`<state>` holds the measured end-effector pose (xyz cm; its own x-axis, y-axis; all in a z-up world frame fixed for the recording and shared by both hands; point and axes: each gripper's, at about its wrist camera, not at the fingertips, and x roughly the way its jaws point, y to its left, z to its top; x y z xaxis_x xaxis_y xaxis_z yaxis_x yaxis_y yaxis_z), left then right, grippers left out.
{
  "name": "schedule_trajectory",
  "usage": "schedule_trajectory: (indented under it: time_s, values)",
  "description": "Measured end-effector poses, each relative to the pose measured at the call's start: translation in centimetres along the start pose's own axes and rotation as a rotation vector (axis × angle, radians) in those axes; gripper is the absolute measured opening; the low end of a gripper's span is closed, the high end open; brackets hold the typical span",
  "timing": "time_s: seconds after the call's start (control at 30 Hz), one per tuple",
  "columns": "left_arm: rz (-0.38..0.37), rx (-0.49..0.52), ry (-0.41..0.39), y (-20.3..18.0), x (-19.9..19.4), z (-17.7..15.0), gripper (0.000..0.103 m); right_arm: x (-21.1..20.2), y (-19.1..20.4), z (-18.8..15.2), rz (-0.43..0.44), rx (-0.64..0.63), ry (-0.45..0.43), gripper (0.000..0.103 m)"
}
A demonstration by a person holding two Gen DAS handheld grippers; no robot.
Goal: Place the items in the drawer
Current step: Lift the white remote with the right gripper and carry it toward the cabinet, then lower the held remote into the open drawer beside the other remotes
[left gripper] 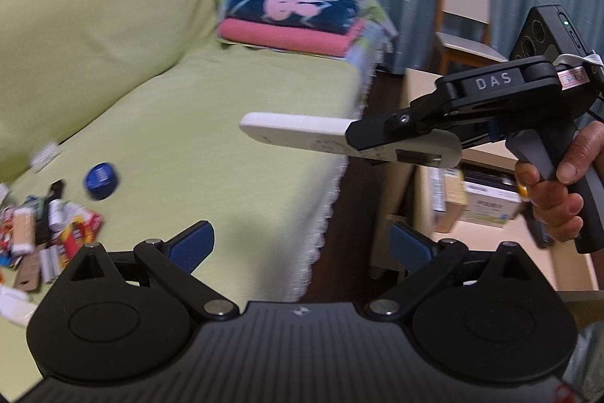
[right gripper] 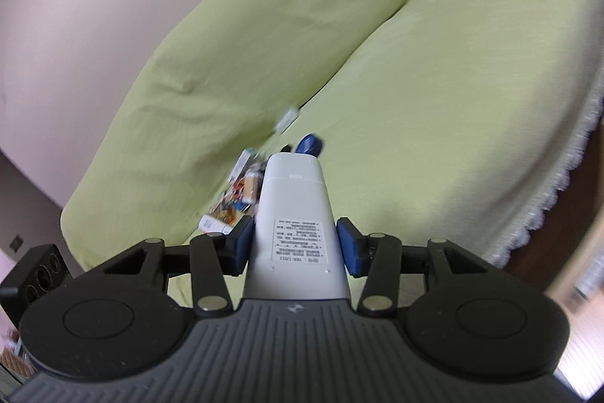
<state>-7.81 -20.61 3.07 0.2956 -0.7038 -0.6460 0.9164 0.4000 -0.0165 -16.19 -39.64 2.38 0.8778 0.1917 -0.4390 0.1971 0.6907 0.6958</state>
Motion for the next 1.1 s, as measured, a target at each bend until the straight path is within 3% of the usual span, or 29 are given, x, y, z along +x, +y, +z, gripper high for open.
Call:
schedule_trajectory:
  time_s: [0.33, 0.57, 0.73, 1.1]
  values:
    - [-0.158, 0.124, 0.011, -8.3, 1.9, 1.5, 0.1, -10.3, -3.4, -3.1, -0.111, 0.081, -0.105, 0.043]
    - [-0.197, 0.166, 0.053, -11.7, 4.1, 1.5, 0.1, -15.3, -7.6, -5.8, -0.199, 0.11, -0.047, 0.043]
    - [-0.185, 0.17, 0.086, -12.4, 5.1, 1.3, 0.1, -15.9, -10.9, -7.4, -0.223, 0.127, 0.035, 0.043]
    - [-0.141, 0.159, 0.154, -12.5, 6.5, 0.5, 0.1, -11.9, -14.8, -9.8, -0.166, 0.103, 0.231, 0.043]
